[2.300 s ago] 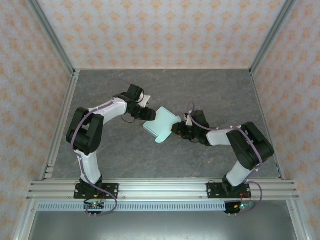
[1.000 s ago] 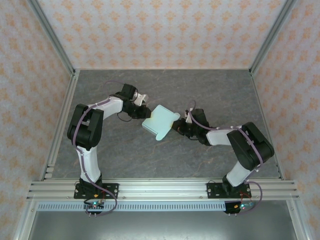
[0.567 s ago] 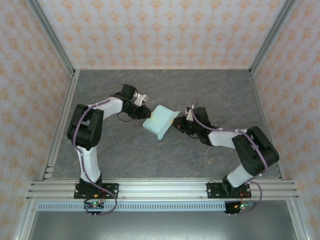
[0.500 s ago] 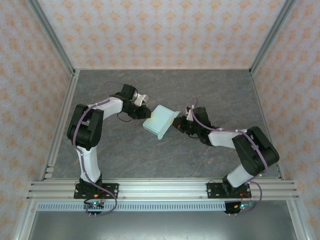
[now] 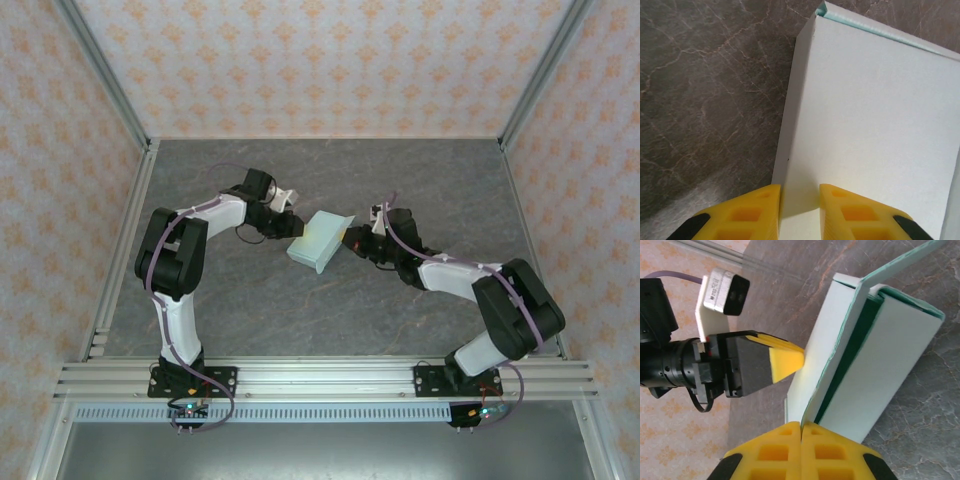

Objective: Fold the paper box

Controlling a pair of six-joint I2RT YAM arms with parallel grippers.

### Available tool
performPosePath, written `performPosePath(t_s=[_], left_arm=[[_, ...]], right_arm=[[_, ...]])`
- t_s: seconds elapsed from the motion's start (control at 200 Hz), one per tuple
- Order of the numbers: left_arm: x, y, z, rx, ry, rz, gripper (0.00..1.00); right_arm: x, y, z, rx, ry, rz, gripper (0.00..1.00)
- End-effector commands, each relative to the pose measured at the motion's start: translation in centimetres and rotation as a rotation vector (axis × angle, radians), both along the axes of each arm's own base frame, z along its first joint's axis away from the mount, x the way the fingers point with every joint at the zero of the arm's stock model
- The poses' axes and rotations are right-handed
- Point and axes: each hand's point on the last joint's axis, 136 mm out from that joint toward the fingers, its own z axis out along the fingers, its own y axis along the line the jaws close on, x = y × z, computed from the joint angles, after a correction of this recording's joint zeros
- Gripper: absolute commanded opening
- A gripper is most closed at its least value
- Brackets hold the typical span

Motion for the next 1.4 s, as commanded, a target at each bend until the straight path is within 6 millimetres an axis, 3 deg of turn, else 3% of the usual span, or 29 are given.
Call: performPosePath(t_s=[0.0,0.255,0.706,1.191,1.391], left_arm=[[-1.9,-1.6,-1.6,-0.001,0.073,-0.051,0.25],[-2.3,-2.6,-1.9,0.002,0.077,-0.083,0.26],[-2.4,-3.0,-2.2,0.007,0.086,-0.093,0.27],[-2.4,-3.6,-1.9,0.005,0.079,-0.104,0.28],[-1.9,-2.9,-1.7,0.047,0.053,-0.069,0.29]], right_arm=[[0.4,1.2,3.0,0.027,-0.088,0.027,0.05],[0.7,1.0,2.1,-0.013,-0.064,0.010,0.04],[1.1,1.6,2.9,-0.013,-0.079,0.015,0.04],[1.3,0.7,-2.0,-0.128,0.024,-0.022,0.03],[1.2,0.4,-3.0,-0.173,0.040,-0.027,0.03]])
